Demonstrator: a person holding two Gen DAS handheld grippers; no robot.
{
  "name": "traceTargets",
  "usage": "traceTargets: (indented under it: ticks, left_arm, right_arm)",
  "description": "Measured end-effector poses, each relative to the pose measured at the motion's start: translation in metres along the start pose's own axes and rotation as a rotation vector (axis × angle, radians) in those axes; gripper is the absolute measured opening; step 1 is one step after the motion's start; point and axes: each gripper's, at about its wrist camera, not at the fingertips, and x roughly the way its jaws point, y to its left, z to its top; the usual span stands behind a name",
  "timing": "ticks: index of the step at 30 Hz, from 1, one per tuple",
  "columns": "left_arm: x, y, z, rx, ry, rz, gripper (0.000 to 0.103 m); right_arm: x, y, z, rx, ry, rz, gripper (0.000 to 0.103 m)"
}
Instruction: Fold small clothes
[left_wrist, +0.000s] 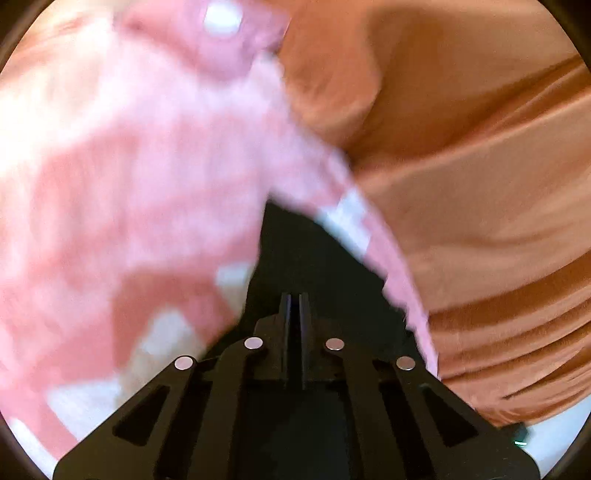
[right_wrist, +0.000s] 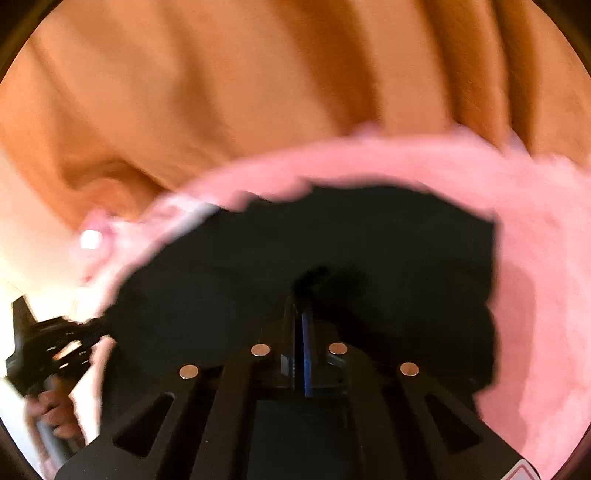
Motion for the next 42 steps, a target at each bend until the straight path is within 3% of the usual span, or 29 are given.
traceTargets:
  ticks: [1, 3, 5, 7, 8, 10, 12, 14, 17, 19, 20, 22, 23, 25, 30, 32, 33, 34, 35, 40, 42]
  left_arm:
    - [-0.01, -0.003, 0.005, 0.029, -0.044, 0.011, 0.003]
    - [-0.016, 0.0, 0.009, 0.045, -0.034, 0.031, 0.003]
    - [-0.018, 0.011, 0.002, 0.009, 0.025, 0.023, 0.003]
    - [-0.017, 0.02, -0.017, 0.001, 0.08, 0.017, 0.007]
    - [-0.015, 0.022, -0.025, -0.003, 0.107, 0.01, 0.012]
    - [-0.005, 0.025, -0.042, -0.027, 0.172, -0.01, 0.02]
    - [0.009, 0.023, -0.05, -0.04, 0.216, -0.029, 0.024]
    - [0.025, 0.021, -0.05, -0.072, 0.235, -0.061, 0.036]
    - [0.03, 0.025, -0.037, -0.092, 0.166, -0.036, 0.029]
    - [0.019, 0.031, -0.028, -0.08, 0.085, 0.012, 0.022]
    - [0.014, 0.035, -0.025, -0.078, 0.063, 0.017, 0.013]
    - [0.009, 0.048, -0.021, -0.079, 0.039, 0.043, 0.007]
    - [0.01, 0.051, -0.02, -0.082, 0.035, 0.056, 0.0]
    - [0.011, 0.066, -0.018, -0.109, 0.037, 0.07, 0.0]
    - [0.006, 0.075, -0.017, -0.136, 0.055, 0.012, 0.0]
    - [-0.002, 0.069, -0.022, -0.148, 0.082, -0.085, 0.004]
    - [-0.004, 0.067, -0.025, -0.141, 0.098, -0.106, 0.017]
    - [-0.003, 0.062, -0.031, -0.136, 0.129, -0.127, 0.026]
    - [0.0, 0.061, -0.036, -0.146, 0.151, -0.135, 0.042]
    - [0.022, 0.046, -0.031, -0.083, 0.133, -0.113, 0.039]
    - [0.03, 0.049, -0.026, -0.092, 0.131, -0.084, 0.018]
  right_arm:
    - [-0.013, 0.009, 0.007, -0.016, -0.052, 0.026, 0.003]
    - [-0.033, 0.01, 0.015, 0.008, -0.125, 0.074, 0.003]
    - [-0.025, -0.012, 0.006, 0.045, -0.097, 0.011, 0.003]
    - [0.008, -0.052, -0.02, 0.084, 0.031, -0.156, 0.004]
    - [0.023, -0.075, -0.039, 0.142, 0.116, -0.167, 0.003]
    - [0.008, -0.088, -0.045, 0.212, 0.063, -0.102, 0.002]
    - [-0.008, -0.084, -0.04, 0.21, 0.038, -0.126, 0.009]
    - [-0.019, -0.068, -0.03, 0.15, -0.011, -0.177, 0.013]
    - [-0.018, -0.028, -0.004, 0.064, -0.025, -0.103, 0.014]
    - [0.011, 0.023, 0.014, -0.059, 0.047, -0.012, 0.02]
    - [0.023, 0.038, 0.016, -0.091, 0.078, 0.02, 0.033]
    - [0.075, 0.089, 0.02, -0.187, 0.186, 0.144, 0.043]
    - [0.101, 0.113, 0.018, -0.242, 0.224, 0.161, 0.044]
    - [0.137, 0.144, 0.01, -0.331, 0.274, 0.125, 0.044]
    - [0.218, 0.193, -0.007, -0.458, 0.376, 0.037, 0.045]
    - [0.227, 0.198, -0.009, -0.489, 0.357, 0.031, 0.048]
    - [0.231, 0.2, -0.008, -0.493, 0.366, 0.036, 0.047]
    - [0.232, 0.2, -0.006, -0.494, 0.372, 0.055, 0.034]
    - [0.233, 0.2, -0.004, -0.494, 0.382, 0.079, 0.003]
    - [0.221, 0.211, 0.018, -0.463, 0.319, 0.128, 0.004]
    - [0.214, 0.216, 0.029, -0.442, 0.268, 0.154, 0.004]
